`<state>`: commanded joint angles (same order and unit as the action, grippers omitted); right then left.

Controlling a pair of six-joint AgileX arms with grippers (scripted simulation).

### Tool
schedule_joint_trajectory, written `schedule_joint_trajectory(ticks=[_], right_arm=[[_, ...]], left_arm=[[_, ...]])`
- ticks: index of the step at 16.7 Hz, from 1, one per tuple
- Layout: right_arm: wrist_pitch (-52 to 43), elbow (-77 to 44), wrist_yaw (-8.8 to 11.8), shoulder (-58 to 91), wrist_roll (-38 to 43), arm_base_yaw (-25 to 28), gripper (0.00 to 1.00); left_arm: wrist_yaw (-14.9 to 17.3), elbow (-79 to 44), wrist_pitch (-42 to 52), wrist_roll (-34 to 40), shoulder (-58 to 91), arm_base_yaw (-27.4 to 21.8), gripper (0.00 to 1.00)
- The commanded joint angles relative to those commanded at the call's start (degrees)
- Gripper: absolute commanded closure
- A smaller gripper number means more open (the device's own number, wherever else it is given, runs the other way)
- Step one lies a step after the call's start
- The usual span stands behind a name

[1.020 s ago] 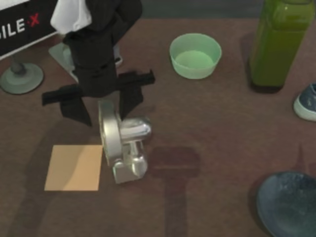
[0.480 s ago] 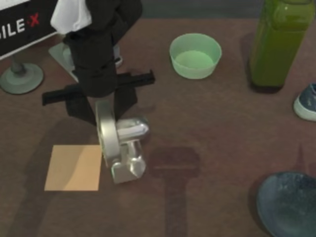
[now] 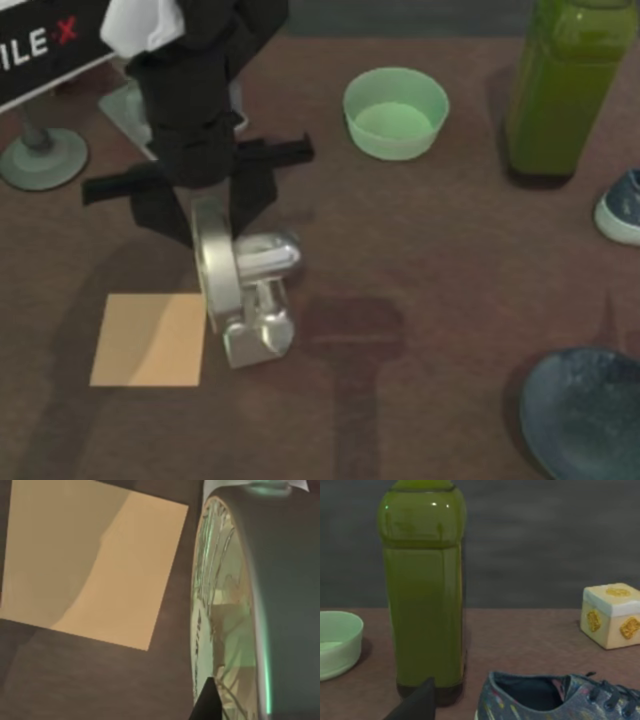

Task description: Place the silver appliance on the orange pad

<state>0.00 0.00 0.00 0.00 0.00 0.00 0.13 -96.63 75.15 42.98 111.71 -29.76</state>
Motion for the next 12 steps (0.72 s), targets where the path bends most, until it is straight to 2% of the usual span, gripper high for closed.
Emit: schedule_joint_trajectory(ticks=[5, 12], right_arm=[[0.0, 0.0, 0.0, 0.0, 0.0, 0.0, 0.0], [0.0, 0.0, 0.0, 0.0, 0.0, 0.0, 0.0]], left_arm=[[0.0, -8.8, 8.3, 0.1, 0.3, 0.8, 1.0], [0.0, -9.2, 9.1, 0.8, 0.0, 0.7, 1.0]])
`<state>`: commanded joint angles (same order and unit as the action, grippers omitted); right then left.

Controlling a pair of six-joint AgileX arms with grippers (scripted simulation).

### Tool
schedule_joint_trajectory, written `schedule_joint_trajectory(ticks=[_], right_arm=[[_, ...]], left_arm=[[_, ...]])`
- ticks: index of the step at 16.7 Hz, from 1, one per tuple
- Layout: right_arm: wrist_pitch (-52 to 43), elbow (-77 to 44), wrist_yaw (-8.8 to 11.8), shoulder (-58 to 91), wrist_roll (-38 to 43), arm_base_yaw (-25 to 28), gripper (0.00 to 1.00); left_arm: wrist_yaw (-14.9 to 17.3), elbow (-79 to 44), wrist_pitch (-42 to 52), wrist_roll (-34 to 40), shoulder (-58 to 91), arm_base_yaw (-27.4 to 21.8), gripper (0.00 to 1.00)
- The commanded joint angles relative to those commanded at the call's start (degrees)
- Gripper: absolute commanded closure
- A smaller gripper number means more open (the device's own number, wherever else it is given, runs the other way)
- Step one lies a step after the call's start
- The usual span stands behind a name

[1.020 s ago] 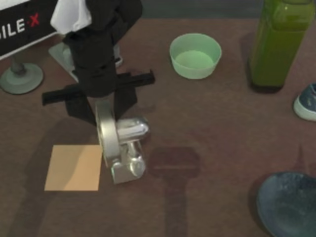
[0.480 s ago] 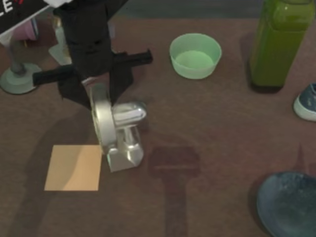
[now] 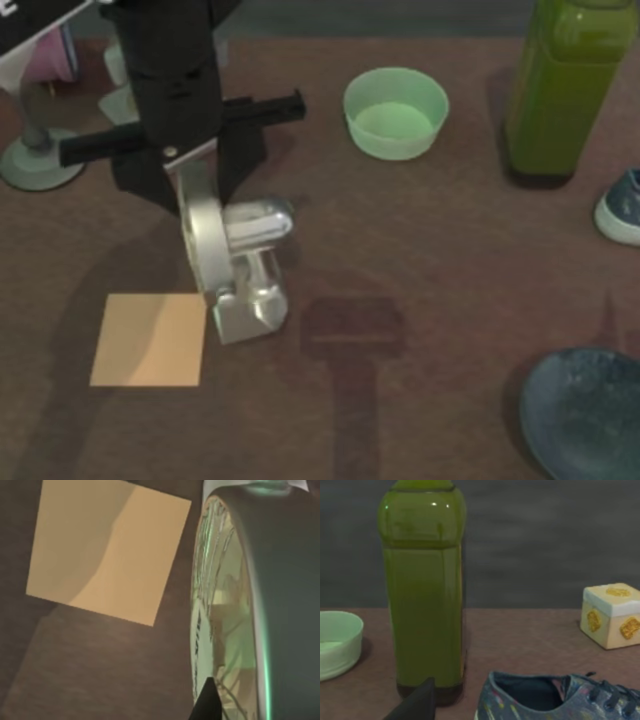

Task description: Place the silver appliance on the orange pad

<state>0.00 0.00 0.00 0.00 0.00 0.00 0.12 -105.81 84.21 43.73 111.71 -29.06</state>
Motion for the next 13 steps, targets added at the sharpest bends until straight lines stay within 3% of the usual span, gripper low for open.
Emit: schedule_joint_trajectory(ticks=[5, 13], right_arm=[[0.0, 0.0, 0.0, 0.0, 0.0, 0.0, 0.0], [0.0, 0.0, 0.0, 0.0, 0.0, 0.0, 0.0]], left_arm=[[0.0, 4.3, -0.6, 12.4, -2.9, 1.7, 1.0], [0.1, 17.3, -3.8, 51.6, -12.7, 7.0, 1.0]])
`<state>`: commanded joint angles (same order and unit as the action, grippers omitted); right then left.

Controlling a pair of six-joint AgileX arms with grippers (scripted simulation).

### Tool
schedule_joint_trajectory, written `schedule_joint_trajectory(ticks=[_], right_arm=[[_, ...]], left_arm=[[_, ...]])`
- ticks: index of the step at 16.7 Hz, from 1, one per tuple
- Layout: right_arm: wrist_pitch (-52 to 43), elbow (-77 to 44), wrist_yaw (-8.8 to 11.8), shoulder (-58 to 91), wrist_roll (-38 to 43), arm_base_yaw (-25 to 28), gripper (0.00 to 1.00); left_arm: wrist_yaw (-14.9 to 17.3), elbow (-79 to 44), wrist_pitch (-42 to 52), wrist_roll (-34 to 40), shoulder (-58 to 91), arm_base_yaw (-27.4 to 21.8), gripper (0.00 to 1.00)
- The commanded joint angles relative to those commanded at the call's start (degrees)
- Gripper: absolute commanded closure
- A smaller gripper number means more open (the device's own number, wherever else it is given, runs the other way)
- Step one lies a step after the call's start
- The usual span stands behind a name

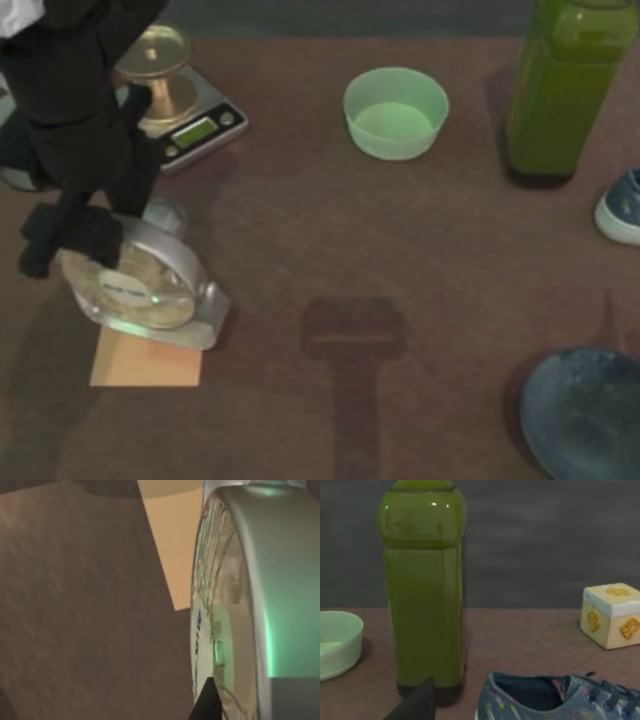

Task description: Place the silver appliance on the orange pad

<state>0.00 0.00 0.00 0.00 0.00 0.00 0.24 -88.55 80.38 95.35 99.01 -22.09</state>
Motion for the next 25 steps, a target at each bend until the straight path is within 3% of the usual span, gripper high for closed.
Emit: schedule_joint_trajectory(ticks=[3, 6, 20, 25], right_arm=[[0.0, 0.0, 0.0, 0.0, 0.0, 0.0, 0.0], [0.0, 0.0, 0.0, 0.0, 0.0, 0.0, 0.0], [0.0, 0.0, 0.0, 0.0, 0.0, 0.0, 0.0], [0.0, 0.0, 0.0, 0.0, 0.0, 0.0, 0.0]], left_arm=[[0.0, 4.3, -1.3, 9.7, -3.4, 1.6, 1.0], [0.0, 6.6, -2.0, 13.8, -5.1, 2.5, 1.0], [0.0, 13.5, -9.8, 13.8, -4.2, 2.7, 1.0], [0.0, 13.5, -9.8, 13.8, -4.2, 2.7, 0.62]])
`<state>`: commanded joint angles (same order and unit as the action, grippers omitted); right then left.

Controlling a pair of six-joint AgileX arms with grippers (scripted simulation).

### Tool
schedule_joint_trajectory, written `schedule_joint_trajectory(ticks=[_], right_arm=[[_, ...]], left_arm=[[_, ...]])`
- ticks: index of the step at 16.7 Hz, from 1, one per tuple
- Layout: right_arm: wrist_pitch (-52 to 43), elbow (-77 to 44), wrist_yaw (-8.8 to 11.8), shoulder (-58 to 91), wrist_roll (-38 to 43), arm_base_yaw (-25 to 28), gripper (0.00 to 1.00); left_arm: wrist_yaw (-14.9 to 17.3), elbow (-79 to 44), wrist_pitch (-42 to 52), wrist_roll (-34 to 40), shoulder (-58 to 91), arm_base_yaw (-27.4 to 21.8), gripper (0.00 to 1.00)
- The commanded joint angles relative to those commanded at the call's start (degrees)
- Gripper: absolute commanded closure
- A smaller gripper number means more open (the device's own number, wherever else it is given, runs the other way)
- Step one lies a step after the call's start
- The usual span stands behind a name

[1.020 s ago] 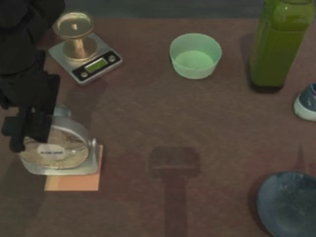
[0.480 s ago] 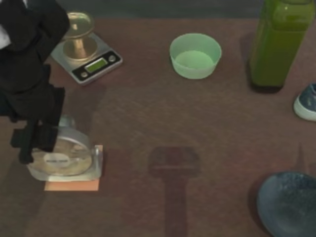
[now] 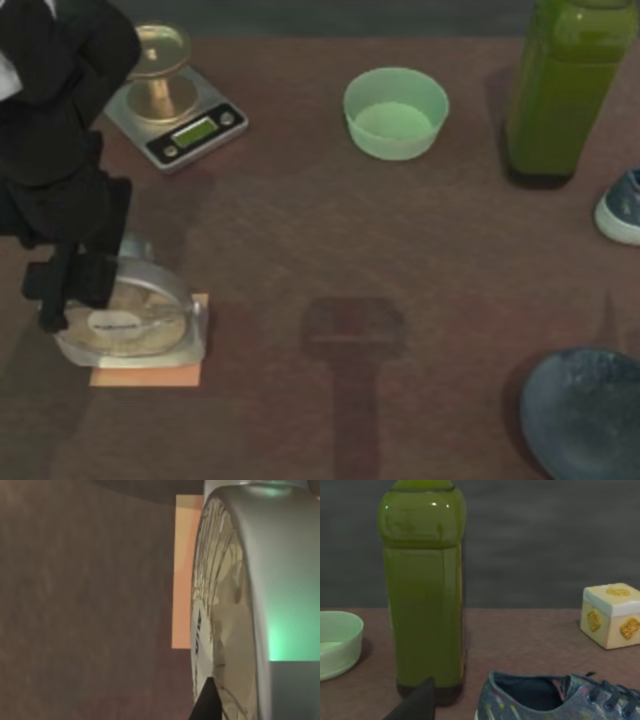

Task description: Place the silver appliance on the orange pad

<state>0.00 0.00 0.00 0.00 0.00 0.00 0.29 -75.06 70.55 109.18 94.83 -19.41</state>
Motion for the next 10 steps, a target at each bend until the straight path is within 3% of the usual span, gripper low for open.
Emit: schedule_joint_trajectory(ticks=[8, 10], right_arm=[[0.0, 0.0, 0.0, 0.0, 0.0, 0.0, 0.0], [0.0, 0.0, 0.0, 0.0, 0.0, 0.0, 0.0]], left_arm=[[0.0, 0.0, 0.0, 0.0, 0.0, 0.0, 0.02], [0.0, 0.0, 0.0, 0.0, 0.0, 0.0, 0.0]])
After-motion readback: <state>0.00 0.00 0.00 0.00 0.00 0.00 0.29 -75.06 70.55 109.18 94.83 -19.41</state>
